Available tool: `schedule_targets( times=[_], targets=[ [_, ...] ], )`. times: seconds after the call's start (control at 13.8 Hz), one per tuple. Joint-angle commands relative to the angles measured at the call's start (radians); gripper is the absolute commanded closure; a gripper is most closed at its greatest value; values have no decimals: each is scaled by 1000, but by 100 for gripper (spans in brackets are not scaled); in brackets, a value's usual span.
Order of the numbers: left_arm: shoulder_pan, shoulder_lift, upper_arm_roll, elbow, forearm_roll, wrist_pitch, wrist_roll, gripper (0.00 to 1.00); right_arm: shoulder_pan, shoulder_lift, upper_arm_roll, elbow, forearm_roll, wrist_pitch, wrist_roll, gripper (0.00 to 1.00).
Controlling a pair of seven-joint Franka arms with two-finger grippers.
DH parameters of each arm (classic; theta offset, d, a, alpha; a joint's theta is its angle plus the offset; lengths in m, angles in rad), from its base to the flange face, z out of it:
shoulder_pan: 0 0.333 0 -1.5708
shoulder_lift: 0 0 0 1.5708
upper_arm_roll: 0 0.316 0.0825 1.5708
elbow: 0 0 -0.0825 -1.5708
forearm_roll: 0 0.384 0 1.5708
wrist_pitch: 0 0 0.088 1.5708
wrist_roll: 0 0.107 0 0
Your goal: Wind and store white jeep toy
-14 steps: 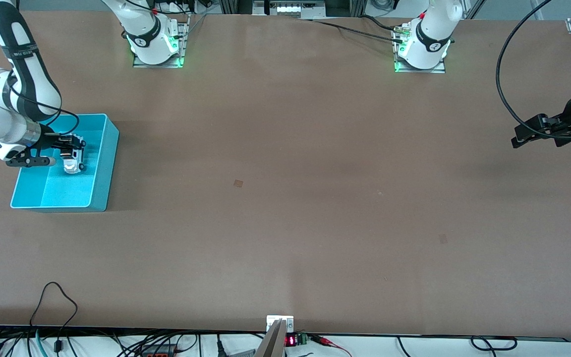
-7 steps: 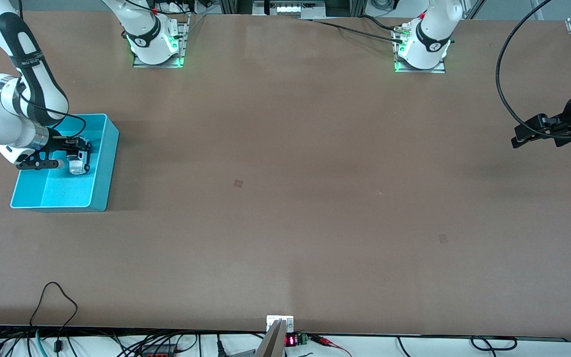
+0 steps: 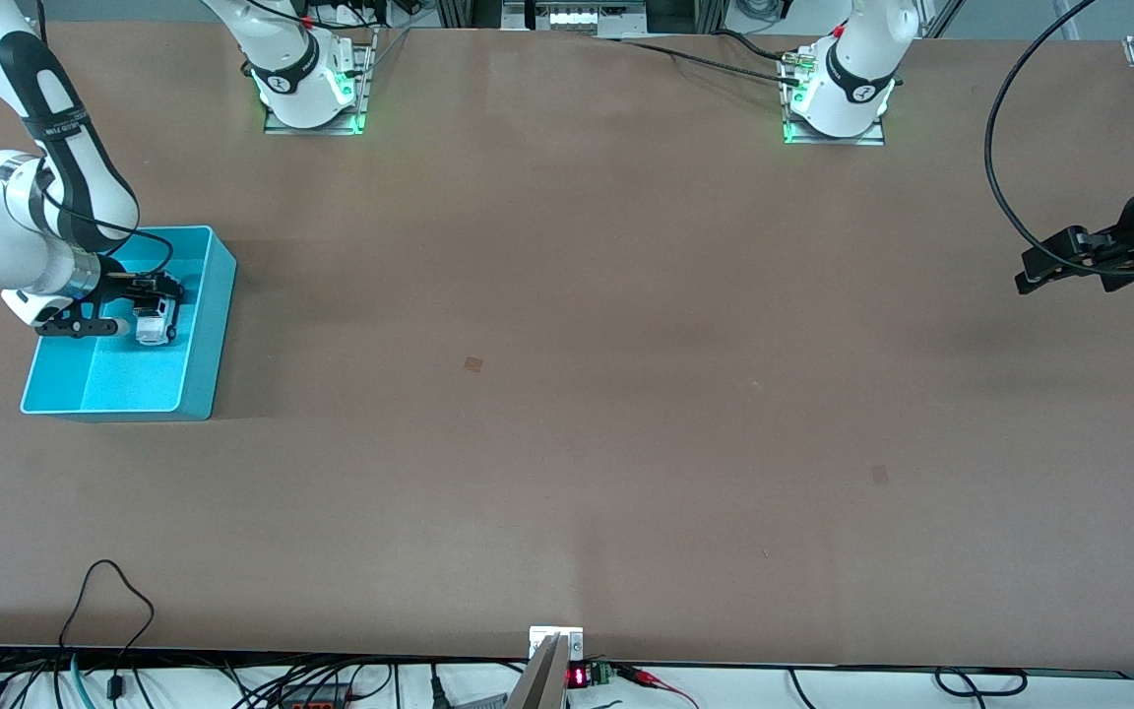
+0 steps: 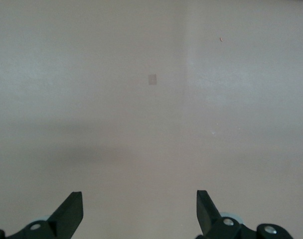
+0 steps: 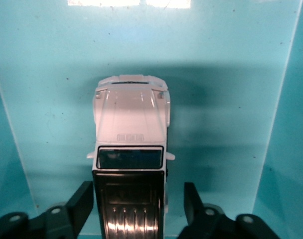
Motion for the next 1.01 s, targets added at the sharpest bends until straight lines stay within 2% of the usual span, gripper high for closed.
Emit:
schedule_targets(
  times=[0.0,0.14,0.43,0.8,0.94],
  targets=[
    [6,-18,-4,-13,-8,-16,22,0,-18,-21,15,13,-21,-3,5,0],
    [6,-20,-4,-13,-8,-16,22,0,-8,-83,17,42,-21,-81,11,0],
    [6,-18,-4,-13,-8,-11,23,0,29,-147,20,258,-1,-380,19,0],
    [6,-20,-4,-13,-8,-11,23,0,91,-215,21,476,8,-636,16,0],
    [6,-18,-4,-13,-8,-10,23,0,130,-267,20,509,26,-651,14,0]
  ],
)
